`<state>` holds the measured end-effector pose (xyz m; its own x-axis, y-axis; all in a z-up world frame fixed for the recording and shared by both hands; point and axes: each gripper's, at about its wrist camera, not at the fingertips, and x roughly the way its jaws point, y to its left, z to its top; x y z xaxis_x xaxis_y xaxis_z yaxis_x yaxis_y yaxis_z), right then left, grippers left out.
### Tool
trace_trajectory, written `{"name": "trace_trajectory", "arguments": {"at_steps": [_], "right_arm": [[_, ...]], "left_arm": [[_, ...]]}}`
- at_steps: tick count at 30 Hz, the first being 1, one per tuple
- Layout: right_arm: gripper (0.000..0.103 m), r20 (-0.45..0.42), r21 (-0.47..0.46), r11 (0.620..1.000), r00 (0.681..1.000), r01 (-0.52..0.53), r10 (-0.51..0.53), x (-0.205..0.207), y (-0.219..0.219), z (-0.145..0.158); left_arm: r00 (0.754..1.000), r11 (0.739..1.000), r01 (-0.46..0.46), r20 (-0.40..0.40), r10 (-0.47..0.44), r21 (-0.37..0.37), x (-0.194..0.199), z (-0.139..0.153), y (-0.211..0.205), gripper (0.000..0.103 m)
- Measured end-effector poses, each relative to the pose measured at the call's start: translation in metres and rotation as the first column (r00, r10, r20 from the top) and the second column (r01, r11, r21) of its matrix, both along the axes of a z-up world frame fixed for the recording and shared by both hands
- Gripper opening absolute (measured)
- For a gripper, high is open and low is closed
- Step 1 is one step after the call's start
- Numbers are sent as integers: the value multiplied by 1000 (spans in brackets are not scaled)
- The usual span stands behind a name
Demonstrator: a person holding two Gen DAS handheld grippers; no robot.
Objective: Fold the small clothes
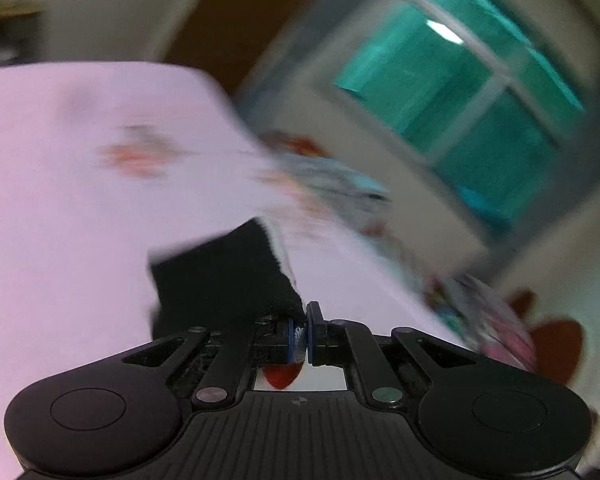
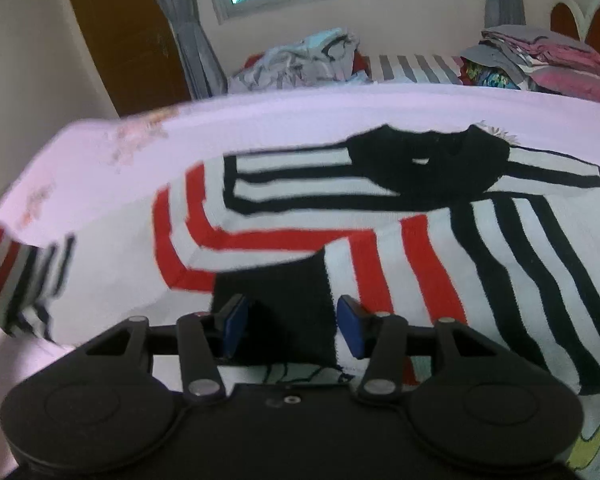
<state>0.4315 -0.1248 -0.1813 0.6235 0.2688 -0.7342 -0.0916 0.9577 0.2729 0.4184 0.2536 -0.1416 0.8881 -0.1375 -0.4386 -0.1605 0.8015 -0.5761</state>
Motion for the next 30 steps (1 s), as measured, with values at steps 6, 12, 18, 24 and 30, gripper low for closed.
{"name": "trace_trajectory", "arguments": {"at_steps": [6,12,18,24,30], "right_arm": [[49,46,19,998,997,60,-61,-22,-40,23],[56,38,13,991,990,136,-137,-47,-93,26],[59,12,48,986,987,159,-160,-56,-115,19],[62,42,68,995,996,75,-78,-48,-90,24],[66,68,-44,999,997,-31,34,-27,-42,20]], "left_arm": [[941,942,337,39,-337,9,39,19,-132,5],[808,809,584,-137,-572,66,67,-27,-257,6],[813,807,575,-198,-547,133,46,-30,-267,79],[874,829,485,-149,-462,277,7,1,-212,79],[932,825,362,-173,-318,434,-16,-10,-149,79]]}}
